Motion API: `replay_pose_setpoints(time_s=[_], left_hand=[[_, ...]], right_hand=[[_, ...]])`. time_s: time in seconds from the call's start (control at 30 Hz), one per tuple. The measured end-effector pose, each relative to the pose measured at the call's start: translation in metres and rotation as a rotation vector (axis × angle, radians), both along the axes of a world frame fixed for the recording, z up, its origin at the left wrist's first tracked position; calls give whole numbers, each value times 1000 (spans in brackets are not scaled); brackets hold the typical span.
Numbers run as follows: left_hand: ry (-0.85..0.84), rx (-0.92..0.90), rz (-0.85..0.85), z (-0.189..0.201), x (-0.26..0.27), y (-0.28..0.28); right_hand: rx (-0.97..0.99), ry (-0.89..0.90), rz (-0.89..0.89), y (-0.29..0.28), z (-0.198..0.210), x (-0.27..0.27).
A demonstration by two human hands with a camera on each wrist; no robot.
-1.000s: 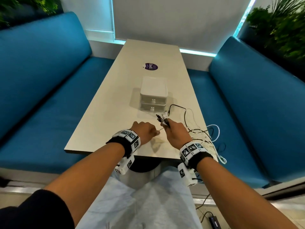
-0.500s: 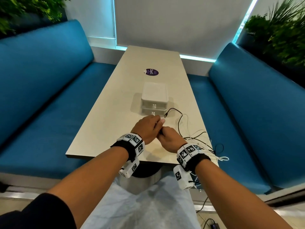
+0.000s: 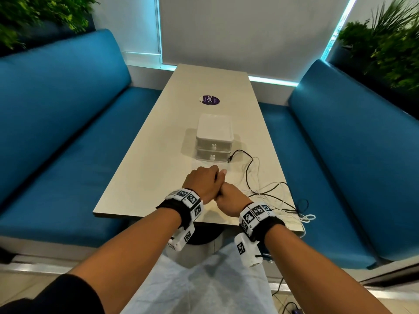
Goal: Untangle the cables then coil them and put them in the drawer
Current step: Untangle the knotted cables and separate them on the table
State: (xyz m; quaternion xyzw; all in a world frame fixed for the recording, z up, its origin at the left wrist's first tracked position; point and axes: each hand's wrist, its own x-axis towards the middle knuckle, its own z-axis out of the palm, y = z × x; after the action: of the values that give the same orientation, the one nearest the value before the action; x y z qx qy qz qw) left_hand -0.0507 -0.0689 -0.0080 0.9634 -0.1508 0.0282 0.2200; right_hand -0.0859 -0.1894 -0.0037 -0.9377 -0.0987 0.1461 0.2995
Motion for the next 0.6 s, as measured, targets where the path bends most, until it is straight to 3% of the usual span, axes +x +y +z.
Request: replay_pose_setpoints(time_s=[0.17,0.3,0.43,0.6], left_hand=[[-40,113,6,9,10,6],[-75,68,69,20,25,25],[-33,-59,116,14,31,34],[133,-213,159,3,22,55]], right_hand=[[69,-66,-8,0,0,1],[-119,-176,62,-7,4,7],[-349,-277,132,-6,2,12],[-348,-287,35,-10,0,19]])
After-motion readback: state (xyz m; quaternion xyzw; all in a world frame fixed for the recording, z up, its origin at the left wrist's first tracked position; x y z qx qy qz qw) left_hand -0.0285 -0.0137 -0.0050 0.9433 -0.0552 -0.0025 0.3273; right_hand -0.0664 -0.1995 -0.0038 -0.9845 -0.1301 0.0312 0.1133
